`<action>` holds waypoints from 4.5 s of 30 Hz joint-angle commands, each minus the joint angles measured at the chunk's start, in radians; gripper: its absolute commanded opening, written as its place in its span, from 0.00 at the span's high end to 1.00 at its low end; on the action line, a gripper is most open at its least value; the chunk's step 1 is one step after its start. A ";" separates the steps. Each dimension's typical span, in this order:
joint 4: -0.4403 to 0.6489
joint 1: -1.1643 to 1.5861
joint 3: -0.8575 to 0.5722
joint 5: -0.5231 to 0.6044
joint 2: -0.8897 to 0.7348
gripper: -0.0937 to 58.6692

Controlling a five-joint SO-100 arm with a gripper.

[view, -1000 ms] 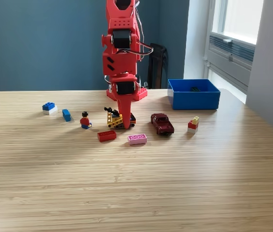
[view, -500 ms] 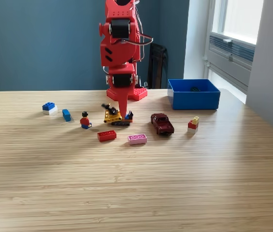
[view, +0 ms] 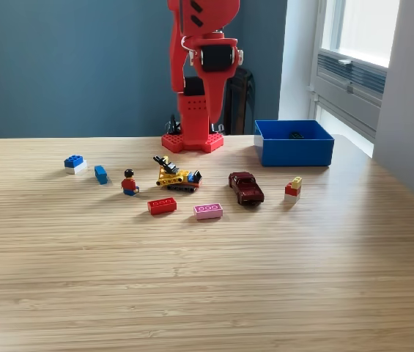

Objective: Grasp a lego block and put it in the bin.

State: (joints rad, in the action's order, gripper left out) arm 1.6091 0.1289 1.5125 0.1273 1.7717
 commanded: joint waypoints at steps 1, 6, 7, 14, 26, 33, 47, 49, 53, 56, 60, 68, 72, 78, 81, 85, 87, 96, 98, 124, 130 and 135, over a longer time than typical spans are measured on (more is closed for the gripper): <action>-0.006 0.003 0.069 -0.017 0.020 1.00; -0.120 -0.034 0.224 -0.060 0.018 0.79; -0.146 -0.043 0.256 -0.077 0.018 0.72; -0.327 -0.129 0.423 -0.160 0.008 0.58; -0.465 -0.189 0.600 -0.204 0.002 0.58; -0.479 -0.190 0.629 -0.209 0.000 0.58; -0.670 -0.202 0.749 -0.218 0.000 0.74; -0.680 -0.204 0.749 -0.204 0.000 0.93; -0.693 -0.206 0.753 -0.178 0.000 1.00; -0.696 -0.206 0.750 -0.164 0.000 1.00; -0.686 -0.202 0.732 -0.155 0.000 1.00; -0.477 -0.186 0.512 -0.127 0.000 1.00; -0.334 -0.150 0.347 -0.101 0.000 1.00; -0.138 -0.038 0.109 -0.043 0.000 1.00; -0.064 0.063 0.029 0.003 0.000 1.00; -0.012 0.252 -0.005 0.086 0.000 1.00; -0.002 0.368 0.005 0.133 0.000 1.00; 0.000 0.841 0.032 0.215 0.000 1.00; 0.005 0.904 0.032 0.202 0.000 1.00; -0.006 1.266 0.055 0.138 -0.003 0.59; -0.005 1.252 0.043 0.137 -0.003 0.54; -0.003 1.198 0.012 0.132 -0.003 0.57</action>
State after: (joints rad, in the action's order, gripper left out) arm 1.5907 1.3760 1.5923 0.2700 1.7625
